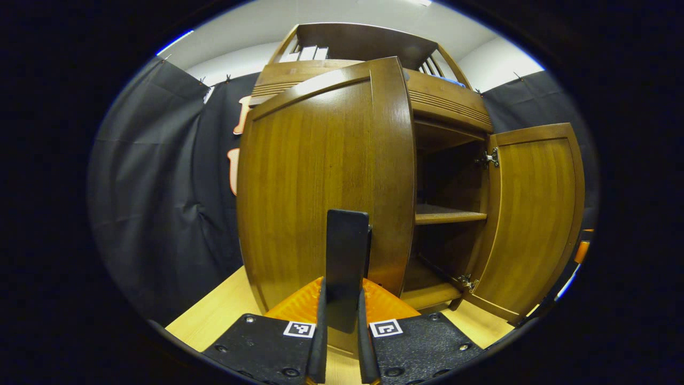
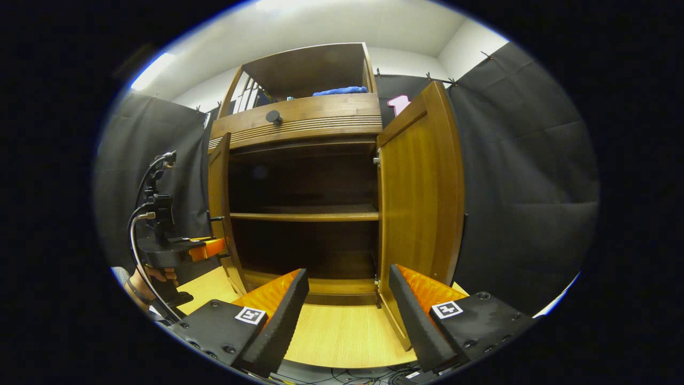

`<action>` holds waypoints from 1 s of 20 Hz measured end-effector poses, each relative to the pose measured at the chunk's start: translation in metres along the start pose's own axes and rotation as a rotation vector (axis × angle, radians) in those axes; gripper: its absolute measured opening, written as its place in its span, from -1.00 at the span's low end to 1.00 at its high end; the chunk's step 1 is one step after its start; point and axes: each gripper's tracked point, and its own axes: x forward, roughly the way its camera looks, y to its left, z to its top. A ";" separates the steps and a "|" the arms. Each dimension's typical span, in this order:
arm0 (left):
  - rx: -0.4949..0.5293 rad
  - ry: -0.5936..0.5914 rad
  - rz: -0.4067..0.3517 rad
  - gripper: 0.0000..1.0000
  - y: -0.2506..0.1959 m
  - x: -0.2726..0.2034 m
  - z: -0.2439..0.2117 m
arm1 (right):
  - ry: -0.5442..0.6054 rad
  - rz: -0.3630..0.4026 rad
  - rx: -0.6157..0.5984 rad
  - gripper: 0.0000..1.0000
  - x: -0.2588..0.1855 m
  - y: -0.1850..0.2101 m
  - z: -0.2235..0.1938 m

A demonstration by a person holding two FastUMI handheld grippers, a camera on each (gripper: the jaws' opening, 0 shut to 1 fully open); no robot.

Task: Open the right door of the double-door shoe cabinet with the right hand, and open the left door with the left hand.

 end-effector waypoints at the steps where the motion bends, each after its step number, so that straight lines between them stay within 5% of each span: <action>1: 0.005 -0.002 0.021 -0.53 0.007 -0.008 0.000 | 0.002 0.008 -0.002 0.76 0.000 0.002 0.000; 3: 0.012 -0.002 0.060 -0.51 0.024 -0.021 0.002 | 0.006 0.025 -0.006 0.94 0.000 0.007 -0.002; 9: 0.052 -0.018 0.142 -0.67 0.064 -0.046 0.005 | 0.003 0.063 -0.013 0.94 0.004 0.018 -0.004; 15: 0.040 -0.025 0.129 -0.73 0.089 -0.058 0.004 | 0.006 0.099 -0.014 0.94 0.010 0.032 -0.007; 16: 0.028 -0.032 0.133 -0.77 0.094 -0.059 0.004 | 0.007 0.100 -0.014 0.76 0.011 0.032 -0.008; 19: -0.007 -0.047 0.143 -0.70 0.117 -0.059 -0.003 | 0.013 0.105 -0.010 0.76 0.012 0.032 -0.011; 20: -0.019 -0.041 0.146 -0.73 0.125 -0.059 -0.009 | 0.015 0.105 -0.009 0.94 0.012 0.032 -0.012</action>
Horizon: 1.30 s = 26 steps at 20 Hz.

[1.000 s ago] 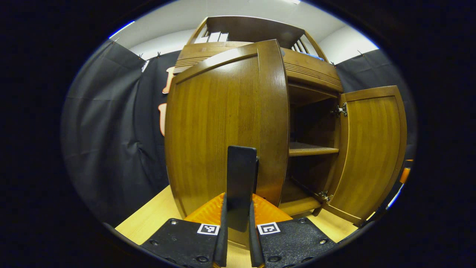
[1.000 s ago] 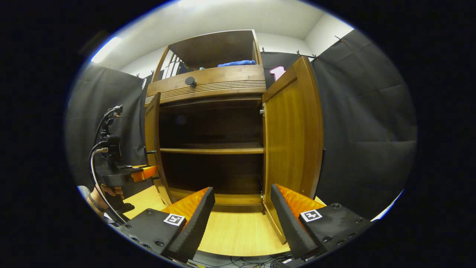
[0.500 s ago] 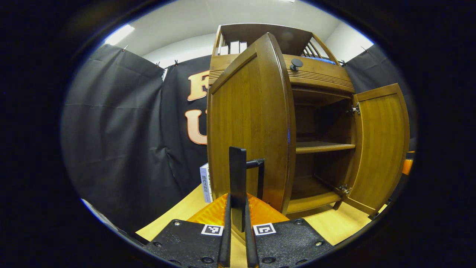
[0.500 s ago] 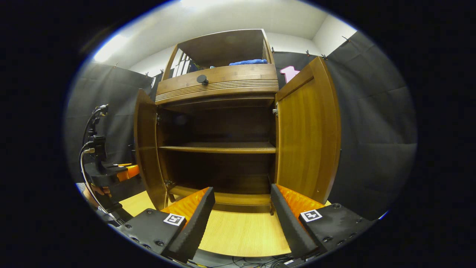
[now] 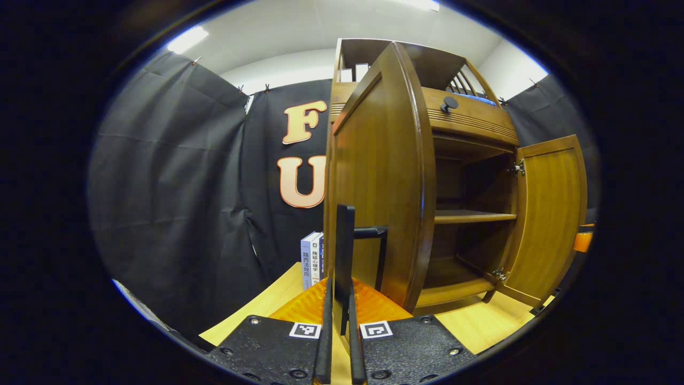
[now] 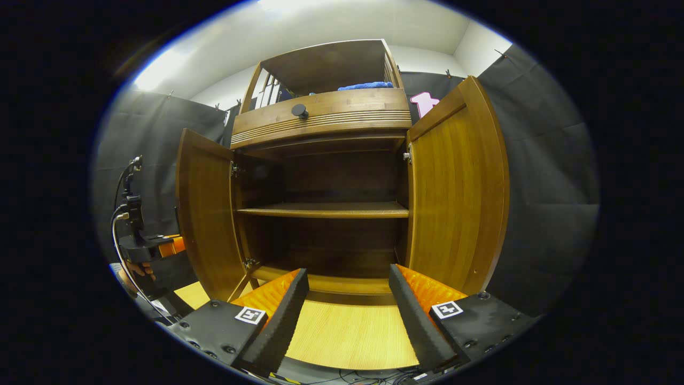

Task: Open the right door of the double-door shoe cabinet with the right hand, and open the left door with the left hand.

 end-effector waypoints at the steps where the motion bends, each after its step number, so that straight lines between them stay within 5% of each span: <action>1: -0.011 0.005 0.006 -0.74 0.010 0.002 -0.003 | 0.002 -0.001 -0.002 0.76 -0.001 -0.001 -0.001; 3: -0.012 -0.015 -0.024 -0.95 0.020 0.001 0.000 | 0.009 -0.009 -0.007 0.76 -0.001 -0.004 -0.003; 4: 0.001 -0.020 -0.054 -0.81 0.021 0.000 0.001 | 0.014 -0.012 -0.008 0.76 0.000 -0.005 -0.004; 5: 0.019 -0.030 -0.081 -0.95 0.024 0.001 0.003 | 0.016 -0.015 -0.006 0.94 0.001 -0.006 -0.004; 12: 0.016 -0.017 -0.220 -0.63 0.068 0.013 0.003 | 0.026 -0.029 -0.005 0.94 -0.001 -0.014 -0.007; 14: 0.039 -0.007 -0.221 -0.64 0.078 0.014 0.001 | 0.037 -0.023 0.008 0.76 0.002 -0.013 -0.010; 18: 0.054 -0.003 -0.200 -0.65 0.076 0.007 -0.001 | 0.043 -0.017 0.012 0.76 0.004 -0.008 -0.013; 19: 0.064 0.003 -0.186 -0.88 0.077 -0.002 -0.002 | 0.045 -0.014 0.012 0.76 0.004 -0.007 -0.014; 20: 0.061 0.004 -0.169 -0.88 0.079 -0.011 -0.005 | 0.047 -0.011 0.012 0.76 0.006 -0.005 -0.014; 25: 0.025 -0.041 -0.138 -0.72 0.066 -0.064 0.019 | 0.055 0.017 0.029 0.77 0.017 0.004 -0.018; 26: 0.045 -0.061 -0.129 -0.57 0.064 -0.072 0.029 | 0.053 0.029 0.031 0.77 0.018 0.007 -0.016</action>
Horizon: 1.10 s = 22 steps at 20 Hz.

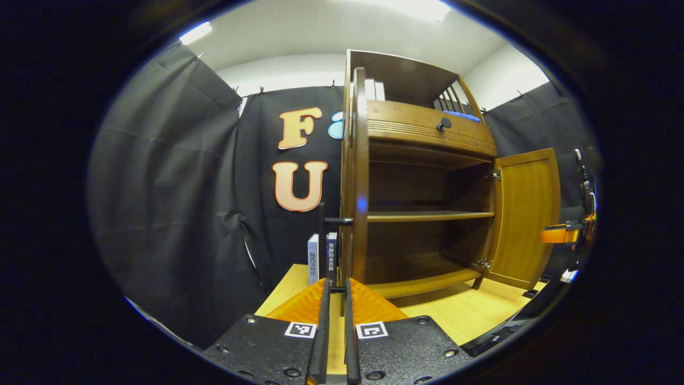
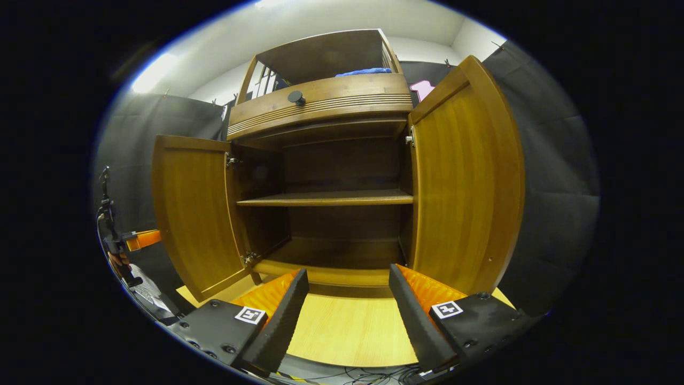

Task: Open the right door of the double-door shoe cabinet with the right hand, and open the left door with the left hand.

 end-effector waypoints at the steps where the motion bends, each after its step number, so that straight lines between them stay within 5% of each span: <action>1: 0.007 -0.026 0.004 -0.72 -0.005 -0.003 0.012 | 0.001 0.012 -0.002 0.77 0.003 0.004 0.000; 7: -0.115 -0.105 -0.253 -0.85 -0.125 -0.004 0.048 | -0.050 0.017 -0.016 0.95 0.009 0.014 0.014; 10: -0.191 -0.120 -0.349 -0.54 -0.181 0.005 0.052 | -0.085 -0.028 -0.021 1.00 0.003 0.000 0.022; 11: -0.236 -0.123 -0.363 -0.58 -0.193 0.010 0.054 | -0.088 -0.038 -0.016 0.94 0.000 -0.004 0.023; 14: -0.269 -0.099 -0.249 -0.65 -0.188 0.037 0.051 | -0.097 -0.073 0.002 0.76 -0.009 -0.018 0.022; 15: -0.272 -0.095 -0.210 -0.50 -0.188 0.046 0.048 | -0.095 -0.083 0.003 0.76 -0.013 -0.022 0.020; 16: -0.272 -0.089 -0.185 -0.65 -0.191 0.056 0.046 | -0.091 -0.093 0.004 0.76 -0.016 -0.025 0.018; 17: -0.269 -0.080 -0.156 -0.50 -0.192 0.062 0.042 | -0.088 -0.107 0.003 0.76 -0.019 -0.029 0.016; 18: -0.264 -0.069 -0.131 -0.72 -0.191 0.065 0.035 | -0.088 -0.123 0.004 0.76 -0.022 -0.034 0.015; 19: -0.255 -0.058 -0.102 -0.45 -0.188 0.069 0.030 | -0.088 -0.132 0.006 0.93 -0.024 -0.037 0.015; 22: -0.212 -0.033 -0.045 0.36 -0.178 0.068 0.016 | -0.092 -0.155 0.010 0.94 -0.027 -0.044 0.015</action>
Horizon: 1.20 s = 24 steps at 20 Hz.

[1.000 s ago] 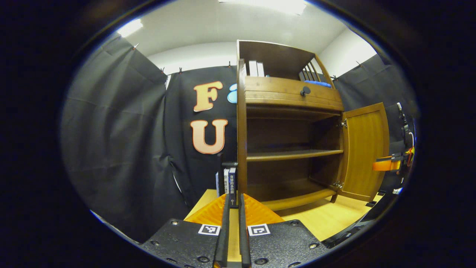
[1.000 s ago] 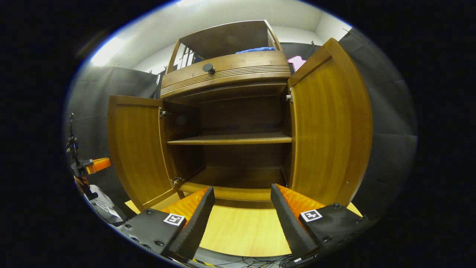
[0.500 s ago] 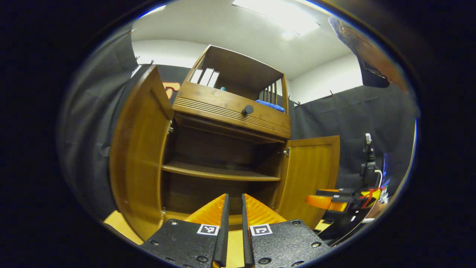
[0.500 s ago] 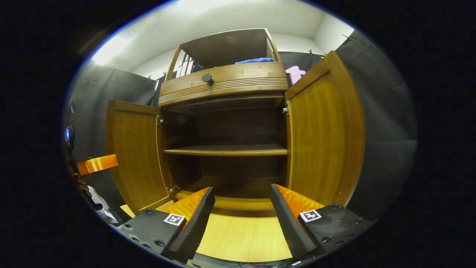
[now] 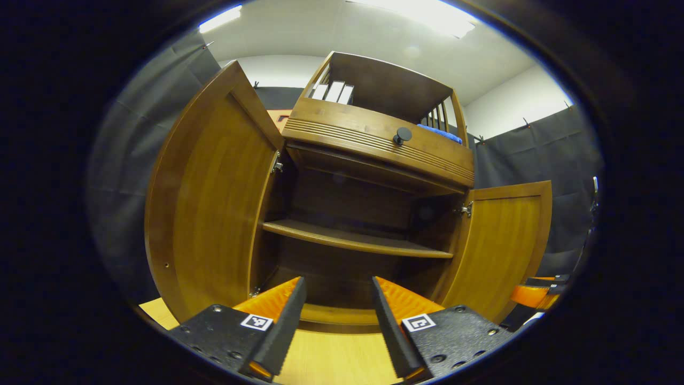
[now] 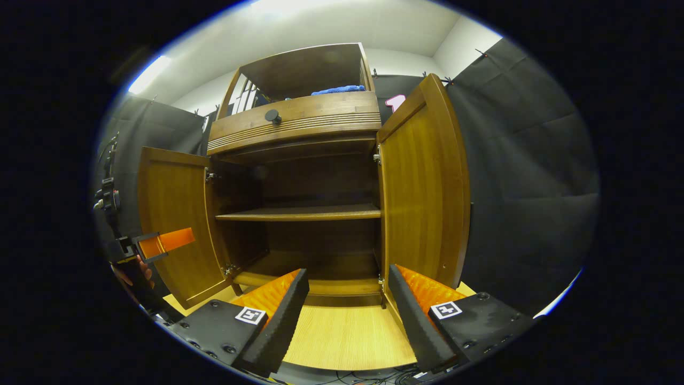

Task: Open the right door of the double-door shoe cabinet with the right hand, and open the left door with the left hand.

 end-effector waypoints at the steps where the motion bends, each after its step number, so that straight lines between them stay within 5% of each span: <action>1: 0.021 0.016 0.019 0.59 0.006 0.002 -0.006 | 0.000 -0.002 0.003 0.94 0.001 0.000 -0.001; 2: 0.031 0.029 0.020 0.82 0.007 -0.001 -0.007 | -0.001 0.001 0.008 0.94 0.001 0.001 0.000; 7: 0.062 -0.011 0.030 0.89 0.009 -0.012 0.001 | 0.003 0.025 0.006 0.94 0.005 0.010 -0.003; 24: 0.144 -0.069 -0.058 0.83 -0.018 -0.023 0.010 | 0.015 0.030 0.008 0.94 0.003 0.013 -0.007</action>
